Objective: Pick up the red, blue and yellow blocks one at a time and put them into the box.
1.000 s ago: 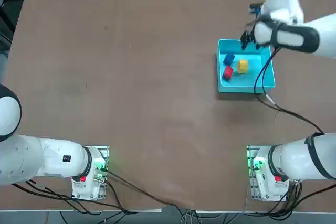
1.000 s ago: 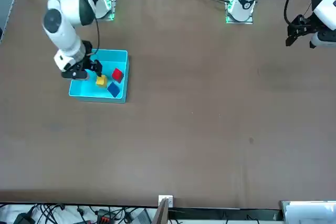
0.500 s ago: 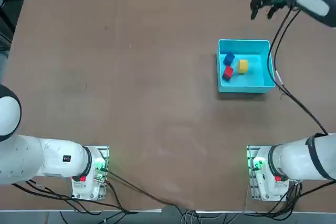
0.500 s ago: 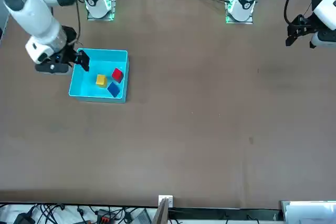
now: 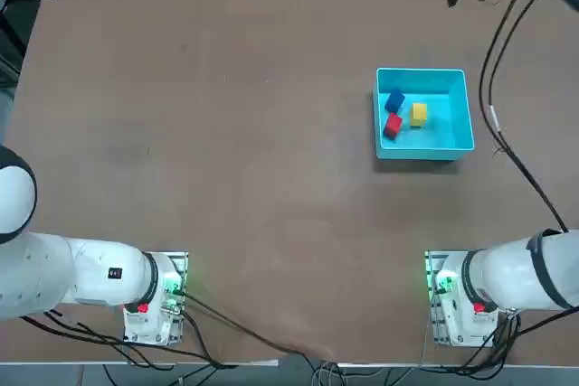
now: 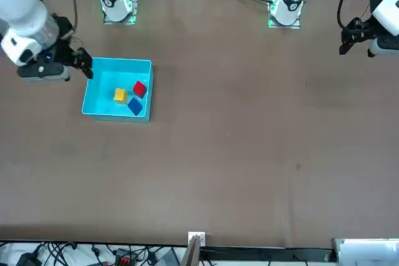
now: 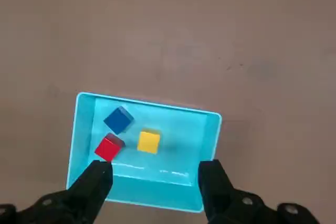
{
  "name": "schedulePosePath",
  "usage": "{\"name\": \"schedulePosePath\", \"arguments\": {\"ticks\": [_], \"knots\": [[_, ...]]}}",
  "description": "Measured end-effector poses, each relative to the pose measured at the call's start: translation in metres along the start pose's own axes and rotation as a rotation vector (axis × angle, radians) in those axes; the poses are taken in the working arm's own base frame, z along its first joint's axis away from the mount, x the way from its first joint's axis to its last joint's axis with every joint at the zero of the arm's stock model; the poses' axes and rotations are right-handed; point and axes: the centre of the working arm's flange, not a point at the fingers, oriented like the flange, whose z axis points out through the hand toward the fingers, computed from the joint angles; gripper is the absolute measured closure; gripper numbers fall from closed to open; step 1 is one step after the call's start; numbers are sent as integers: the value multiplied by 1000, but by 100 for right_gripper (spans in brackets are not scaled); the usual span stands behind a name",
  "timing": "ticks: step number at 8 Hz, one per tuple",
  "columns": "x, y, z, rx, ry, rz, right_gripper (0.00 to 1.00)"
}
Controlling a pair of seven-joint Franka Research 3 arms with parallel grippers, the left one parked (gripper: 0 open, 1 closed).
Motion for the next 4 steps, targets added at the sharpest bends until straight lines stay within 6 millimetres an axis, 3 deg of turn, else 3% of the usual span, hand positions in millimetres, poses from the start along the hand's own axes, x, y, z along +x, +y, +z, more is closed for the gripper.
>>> {"name": "schedulePosePath", "arguments": {"ticks": [2, 4], "knots": [[3, 25, -31, -2, -5, 11, 0], [7, 44, -38, 14, -19, 49, 0]]}}
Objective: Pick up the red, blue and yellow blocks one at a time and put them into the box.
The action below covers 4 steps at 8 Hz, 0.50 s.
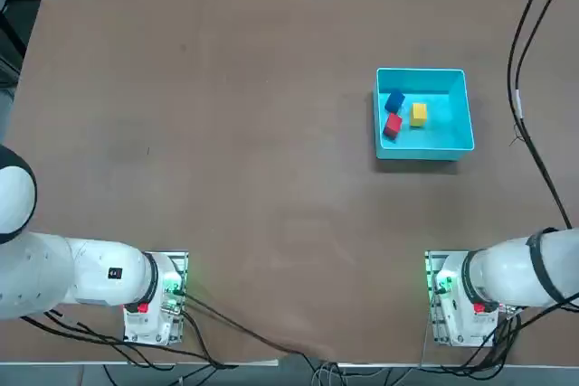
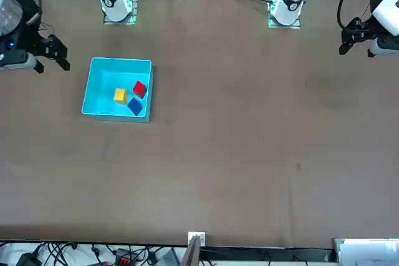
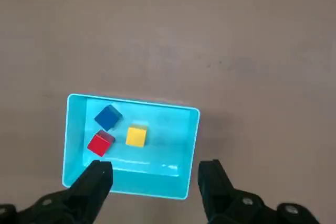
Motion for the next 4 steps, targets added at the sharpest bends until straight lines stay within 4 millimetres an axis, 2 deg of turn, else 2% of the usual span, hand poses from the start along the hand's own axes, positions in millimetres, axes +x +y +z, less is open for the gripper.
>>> {"name": "schedulePosePath", "arguments": {"ticks": [2, 4], "knots": [[-4, 20, 1, 25, -35, 41, 0], [-9, 28, -5, 34, -45, 57, 0]]}}
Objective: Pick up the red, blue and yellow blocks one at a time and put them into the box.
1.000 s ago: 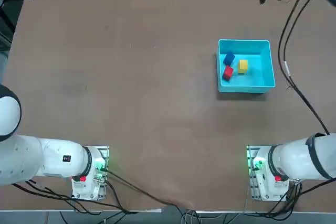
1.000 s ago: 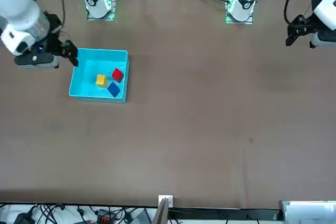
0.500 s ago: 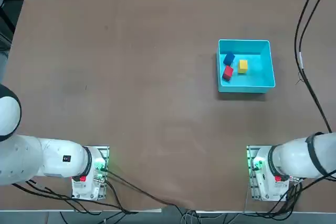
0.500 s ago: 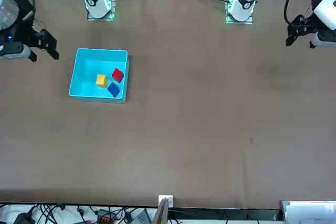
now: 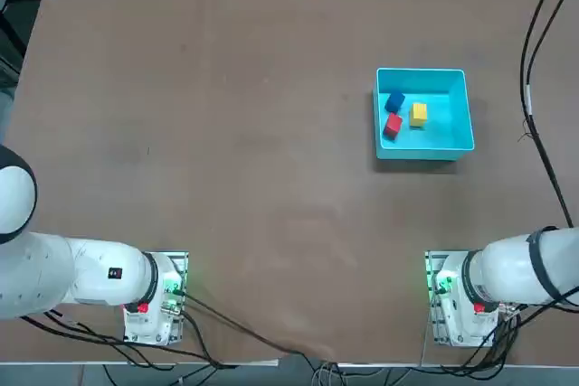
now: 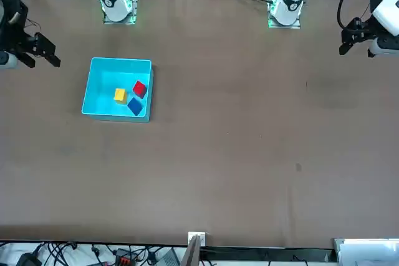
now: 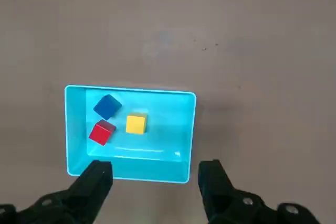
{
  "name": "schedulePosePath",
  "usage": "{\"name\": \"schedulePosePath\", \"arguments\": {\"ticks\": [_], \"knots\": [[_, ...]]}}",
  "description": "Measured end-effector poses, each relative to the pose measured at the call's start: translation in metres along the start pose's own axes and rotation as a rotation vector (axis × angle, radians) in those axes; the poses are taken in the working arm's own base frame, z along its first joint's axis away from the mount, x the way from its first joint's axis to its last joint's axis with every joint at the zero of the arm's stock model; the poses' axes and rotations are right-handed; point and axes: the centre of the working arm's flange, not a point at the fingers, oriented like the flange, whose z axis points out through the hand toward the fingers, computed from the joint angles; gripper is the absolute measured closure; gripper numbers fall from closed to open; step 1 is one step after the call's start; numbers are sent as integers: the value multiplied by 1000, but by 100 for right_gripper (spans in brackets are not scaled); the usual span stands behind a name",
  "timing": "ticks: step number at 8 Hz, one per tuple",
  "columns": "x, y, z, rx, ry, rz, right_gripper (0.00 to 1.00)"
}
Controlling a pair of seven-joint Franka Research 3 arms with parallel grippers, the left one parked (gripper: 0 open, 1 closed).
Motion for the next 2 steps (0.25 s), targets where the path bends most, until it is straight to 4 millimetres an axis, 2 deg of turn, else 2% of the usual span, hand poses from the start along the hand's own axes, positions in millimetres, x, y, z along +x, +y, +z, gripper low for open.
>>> {"name": "schedulePosePath", "arguments": {"ticks": [2], "knots": [[0, -2, 0, 40, -1, 4, 0]]}}
